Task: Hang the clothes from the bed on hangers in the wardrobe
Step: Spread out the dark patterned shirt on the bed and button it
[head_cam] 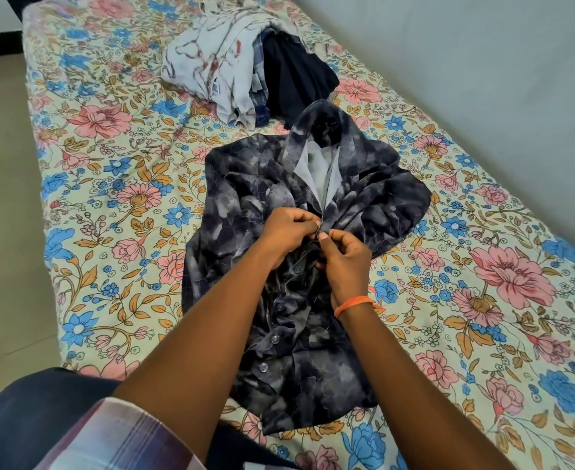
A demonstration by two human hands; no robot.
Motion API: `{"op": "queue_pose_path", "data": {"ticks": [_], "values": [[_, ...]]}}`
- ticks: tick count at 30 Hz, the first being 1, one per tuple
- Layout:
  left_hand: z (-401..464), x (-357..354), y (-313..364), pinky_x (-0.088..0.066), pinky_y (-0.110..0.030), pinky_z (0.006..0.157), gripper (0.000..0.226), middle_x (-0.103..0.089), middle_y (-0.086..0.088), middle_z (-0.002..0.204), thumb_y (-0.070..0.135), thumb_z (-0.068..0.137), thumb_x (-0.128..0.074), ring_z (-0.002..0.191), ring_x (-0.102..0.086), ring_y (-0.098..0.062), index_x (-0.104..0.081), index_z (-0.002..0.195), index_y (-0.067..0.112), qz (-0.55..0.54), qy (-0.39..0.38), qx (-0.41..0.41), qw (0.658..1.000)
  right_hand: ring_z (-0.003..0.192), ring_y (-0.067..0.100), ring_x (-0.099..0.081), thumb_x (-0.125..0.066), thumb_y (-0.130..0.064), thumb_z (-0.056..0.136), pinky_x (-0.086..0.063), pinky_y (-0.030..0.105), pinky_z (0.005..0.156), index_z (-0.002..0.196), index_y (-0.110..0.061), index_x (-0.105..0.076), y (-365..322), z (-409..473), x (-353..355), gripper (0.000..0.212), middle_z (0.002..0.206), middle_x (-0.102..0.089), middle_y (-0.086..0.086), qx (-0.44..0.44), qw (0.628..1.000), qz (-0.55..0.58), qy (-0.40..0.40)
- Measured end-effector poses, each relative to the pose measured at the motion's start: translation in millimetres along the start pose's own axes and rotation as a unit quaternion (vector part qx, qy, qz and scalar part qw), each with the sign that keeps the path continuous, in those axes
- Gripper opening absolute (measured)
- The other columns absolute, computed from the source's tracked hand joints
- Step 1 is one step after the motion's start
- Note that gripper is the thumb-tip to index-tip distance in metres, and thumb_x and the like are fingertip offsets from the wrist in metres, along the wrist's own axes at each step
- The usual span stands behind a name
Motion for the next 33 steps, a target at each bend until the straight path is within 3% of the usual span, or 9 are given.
{"op": "queue_pose_path", "data": {"ticks": [3, 6, 9, 13, 16, 18, 21, 25, 33], "values": [[0.0, 2.7, -0.8, -0.034, -0.009, 0.039, 0.015, -0.061, -0.003, 0.066, 0.011, 0.089, -0.068, 0.036, -0.044, 0.002, -0.073, 0.098, 0.000, -0.005, 0.005, 0.023, 1.000, 0.071, 0.010, -0.062, -0.068, -0.017, 0.092, -0.054, 0.027, 0.058, 0.090, -0.018, -0.070, 0.1, 0.6, -1.2, 0.003, 0.079, -0.069, 0.000, -0.005, 1.000, 0.003, -0.012], [-2.0, 6.4, -0.2, -0.041, -0.019, 0.047, 0.017, -0.061, -0.004, 0.065, 0.018, 0.085, -0.071, 0.048, -0.048, -0.008, -0.074, 0.084, 0.002, 0.030, 0.032, -0.001, 0.999, 0.071, 0.011, -0.063, -0.070, -0.017, 0.091, -0.055, 0.029, 0.059, 0.089, -0.017, -0.071, 0.5, 0.3, 0.9, 0.002, 0.079, -0.070, 0.001, -0.019, 1.000, 0.012, 0.002], [-19.2, 8.4, 5.4, -0.042, -0.020, 0.050, 0.025, -0.057, 0.010, 0.049, 0.015, 0.081, -0.068, 0.046, -0.049, -0.001, -0.062, 0.057, 0.019, 0.117, 0.070, -0.073, 0.988, 0.075, 0.015, -0.068, -0.072, -0.019, 0.088, -0.058, 0.033, 0.068, 0.093, -0.012, -0.074, -4.2, -0.2, 17.4, 0.009, 0.085, -0.074, 0.003, 0.002, 0.997, 0.001, 0.071], [-51.3, 5.1, 12.9, -0.049, -0.037, 0.058, 0.016, -0.061, 0.000, 0.065, 0.017, 0.084, -0.062, 0.062, -0.058, -0.018, -0.060, 0.069, 0.013, 0.225, 0.108, -0.154, 0.956, 0.073, 0.004, -0.063, -0.073, -0.014, 0.086, -0.050, 0.015, 0.069, 0.092, -0.009, -0.075, -37.7, -21.6, 26.4, 0.008, 0.084, -0.072, 0.000, 0.182, 0.971, -0.125, 0.088], [-71.0, 1.4, 8.0, -0.045, -0.037, 0.061, 0.016, -0.057, 0.000, 0.075, 0.022, 0.090, -0.059, 0.069, -0.054, -0.020, -0.057, 0.075, 0.016, 0.229, 0.118, -0.181, 0.949, 0.074, 0.014, -0.062, -0.072, -0.009, 0.085, -0.049, 0.023, 0.069, 0.088, -0.009, -0.072, -47.5, -44.8, 15.4, 0.003, 0.084, -0.068, 0.001, 0.314, 0.922, -0.222, 0.050], [-82.5, 0.2, -5.0, -0.043, -0.035, 0.062, 0.014, -0.055, 0.003, 0.077, 0.022, 0.092, -0.058, 0.070, -0.051, -0.016, -0.057, 0.078, 0.018, 0.193, 0.121, -0.186, 0.956, 0.075, 0.016, -0.060, -0.071, -0.007, 0.086, -0.048, 0.029, 0.069, 0.088, -0.007, -0.071, -41.6, -51.8, 15.0, 0.002, 0.083, -0.067, 0.003, 0.338, 0.906, -0.252, 0.042], [-96.2, -0.1, -28.9, -0.043, -0.031, 0.066, 0.011, -0.058, 0.004, 0.080, 0.021, 0.093, -0.056, 0.074, -0.052, -0.012, -0.061, 0.084, 0.019, 0.154, 0.120, -0.180, 0.964, 0.076, 0.018, -0.061, -0.070, -0.004, 0.086, -0.049, 0.033, 0.070, 0.090, -0.006, -0.071, -29.4, -64.3, 18.6, 0.004, 0.084, -0.067, 0.004, 0.347, 0.900, -0.264, 0.026], [-104.3, -3.3, -42.3, -0.048, -0.034, 0.070, 0.012, -0.062, 0.005, 0.088, 0.024, 0.096, -0.055, 0.077, -0.057, -0.010, -0.065, 0.090, 0.022, 0.147, 0.098, -0.172, 0.969, 0.081, 0.014, -0.060, -0.066, -0.005, 0.089, -0.046, 0.024, 0.074, 0.094, -0.005, -0.070, -13.0, -81.0, 19.9, 0.006, 0.088, -0.067, 0.004, 0.336, 0.902, -0.270, 0.002], [-118.0, -3.5, -45.3, -0.046, -0.037, 0.068, 0.011, -0.057, 0.005, 0.085, 0.023, 0.095, -0.052, 0.075, -0.051, -0.009, -0.057, 0.085, 0.021, 0.142, 0.130, -0.146, 0.970, 0.084, 0.011, -0.060, -0.060, -0.020, 0.090, -0.047, 0.019, 0.074, 0.095, -0.018, -0.066, -5.3, -85.5, 34.1, 0.008, 0.090, -0.065, -0.003, 0.217, 0.960, -0.168, 0.066]]}}
Point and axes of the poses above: each hand's wrist, its own z-axis towards the middle knuckle, its own x-axis out of the back of the hand, y = z × x, the point moved 7 cm from there along z, towards the middle knuckle
